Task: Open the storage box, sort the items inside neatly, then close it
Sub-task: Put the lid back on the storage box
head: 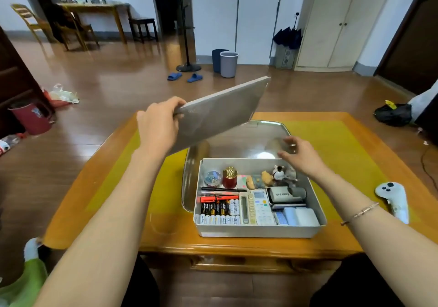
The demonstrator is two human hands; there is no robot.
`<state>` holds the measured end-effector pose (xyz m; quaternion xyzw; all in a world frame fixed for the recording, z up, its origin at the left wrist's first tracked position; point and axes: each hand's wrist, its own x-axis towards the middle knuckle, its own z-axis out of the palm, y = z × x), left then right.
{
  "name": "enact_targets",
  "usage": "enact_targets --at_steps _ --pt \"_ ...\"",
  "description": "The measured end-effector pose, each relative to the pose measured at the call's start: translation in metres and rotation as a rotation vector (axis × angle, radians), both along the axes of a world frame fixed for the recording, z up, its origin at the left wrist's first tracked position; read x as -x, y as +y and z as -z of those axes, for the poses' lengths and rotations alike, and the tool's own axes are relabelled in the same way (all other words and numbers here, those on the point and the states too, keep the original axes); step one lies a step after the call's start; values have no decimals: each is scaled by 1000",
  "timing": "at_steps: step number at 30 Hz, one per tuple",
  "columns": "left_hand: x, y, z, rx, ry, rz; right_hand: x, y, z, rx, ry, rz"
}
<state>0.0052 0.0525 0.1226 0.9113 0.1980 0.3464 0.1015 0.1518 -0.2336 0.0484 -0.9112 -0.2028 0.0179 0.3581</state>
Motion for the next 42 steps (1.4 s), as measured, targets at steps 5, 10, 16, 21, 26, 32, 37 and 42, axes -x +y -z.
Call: enact_targets --at_steps 5,10,16,21,26,32,37,42 --pt "-3 -11 -20 108 45 157 -13 -17 -17 -208 77 56" --pt "-6 -20 -25 263 121 287 -11 -32 -1 -462 202 65" --pt "-16 -23 -8 382 -31 353 1 -43 9 -661 143 184" --pt "-9 -37 42 680 42 144 -2 -52 16 -714 191 344" --pt "0 -54 86 604 161 127 3 -58 29 -655 231 406" --pt "10 -64 119 672 133 15 12 -65 53 -399 231 462" --pt "15 -70 139 659 232 -70 24 -70 73 -164 101 435" --pt "20 -79 155 658 270 -84 37 -72 92 -58 93 440"
